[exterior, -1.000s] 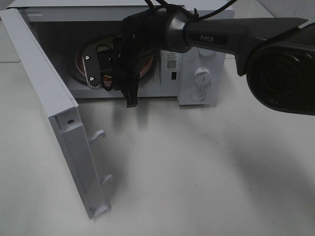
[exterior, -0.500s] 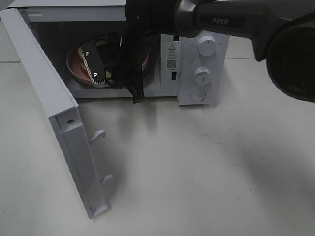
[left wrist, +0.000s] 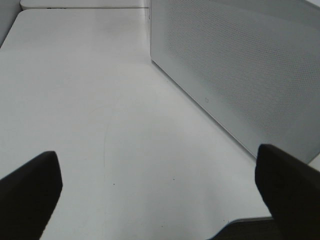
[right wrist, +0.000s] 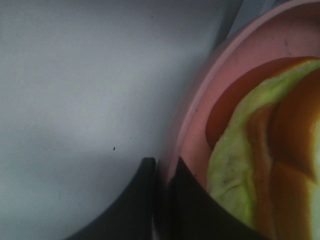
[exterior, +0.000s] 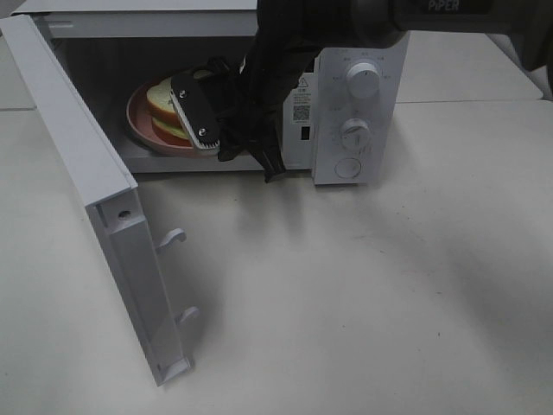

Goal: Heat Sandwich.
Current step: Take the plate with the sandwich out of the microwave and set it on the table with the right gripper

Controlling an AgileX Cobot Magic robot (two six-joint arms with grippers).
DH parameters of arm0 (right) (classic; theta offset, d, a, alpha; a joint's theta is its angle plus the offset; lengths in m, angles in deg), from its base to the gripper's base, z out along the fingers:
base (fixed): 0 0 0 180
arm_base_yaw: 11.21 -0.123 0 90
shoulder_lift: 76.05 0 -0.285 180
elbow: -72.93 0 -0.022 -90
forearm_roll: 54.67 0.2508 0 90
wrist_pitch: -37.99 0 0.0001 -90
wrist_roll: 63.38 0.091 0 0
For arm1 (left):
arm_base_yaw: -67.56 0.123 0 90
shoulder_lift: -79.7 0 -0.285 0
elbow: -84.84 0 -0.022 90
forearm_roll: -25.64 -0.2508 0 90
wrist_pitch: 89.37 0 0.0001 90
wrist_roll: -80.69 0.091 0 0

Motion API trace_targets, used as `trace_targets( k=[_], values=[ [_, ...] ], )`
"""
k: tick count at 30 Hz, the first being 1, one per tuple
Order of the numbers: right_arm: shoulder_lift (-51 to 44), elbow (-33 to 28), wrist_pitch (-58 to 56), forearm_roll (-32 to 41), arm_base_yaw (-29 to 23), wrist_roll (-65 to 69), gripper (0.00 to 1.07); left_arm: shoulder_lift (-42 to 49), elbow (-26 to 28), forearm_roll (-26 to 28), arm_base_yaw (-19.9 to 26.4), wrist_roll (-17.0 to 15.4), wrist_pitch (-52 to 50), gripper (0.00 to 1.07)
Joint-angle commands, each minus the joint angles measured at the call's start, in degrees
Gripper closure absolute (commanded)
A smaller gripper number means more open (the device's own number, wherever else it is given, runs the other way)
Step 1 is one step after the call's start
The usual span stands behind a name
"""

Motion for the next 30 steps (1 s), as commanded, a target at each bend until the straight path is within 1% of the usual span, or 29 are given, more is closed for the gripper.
trace_targets(
  k=[1, 4, 7, 9, 10, 11, 13, 18, 20, 23, 29, 30],
  values=[
    [-2.5, -1.8, 3.1, 2.5, 0.3, -3.5, 1.07, 0.3, 0.0, 0.2, 0.1, -0.3, -0.6, 0.09],
    [-4.3, -5.1, 4.9, 5.5, 1.0, -6.9, 1.07, 0.3, 0.0, 0.2, 0.1, -0.3, -0.6, 0.09],
    [-5.2, -6.9, 5.8, 6.5, 1.0, -8.1, 1.07, 0.3, 0.0, 0.2, 0.1, -0.3, -0.6, 0.09],
    [-6.8, -9.7, 7.2, 10.2, 1.5, -12.3, 1.07, 0.3, 0.0, 0.2, 0.1, -0.3, -0.6, 0.09],
    [-6.8, -9.7, 7.2, 10.2, 1.5, -12.3, 1.07, 0.3, 0.0, 0.2, 0.1, -0.3, -0.6, 0.09],
    [-7.3, -10.7, 7.7, 11.8, 1.5, -13.6, 1.07, 0.3, 0.0, 0.2, 0.1, -0.3, -0.6, 0.09],
    [-8.7, -13.7, 9.1, 14.4, 2.0, -17.4, 1.07, 0.3, 0.0, 0.2, 0.1, -0.3, -0.6, 0.09],
    [-11.1, -16.9, 10.3, 15.0, 2.3, -18.5, 1.07, 0.3, 0.0, 0.2, 0.1, -0.3, -0.6, 0.09],
    [-11.6, -17.5, 10.5, 15.8, 2.3, -18.9, 1.07, 0.3, 0.0, 0.2, 0.1, -0.3, -0.6, 0.09],
    [-13.7, -20.2, 10.7, 19.0, 2.3, -22.2, 1.07, 0.3, 0.0, 0.2, 0.1, -0.3, -0.6, 0.09],
    [-16.0, -23.6, 11.1, 19.9, 2.3, -22.7, 1.07, 0.3, 0.0, 0.2, 0.1, -0.3, -0.6, 0.09],
    [-17.1, -25.2, 11.5, 20.9, 2.3, -22.7, 1.07, 0.3, 0.0, 0.2, 0.1, -0.3, -0.6, 0.09]
  ],
)
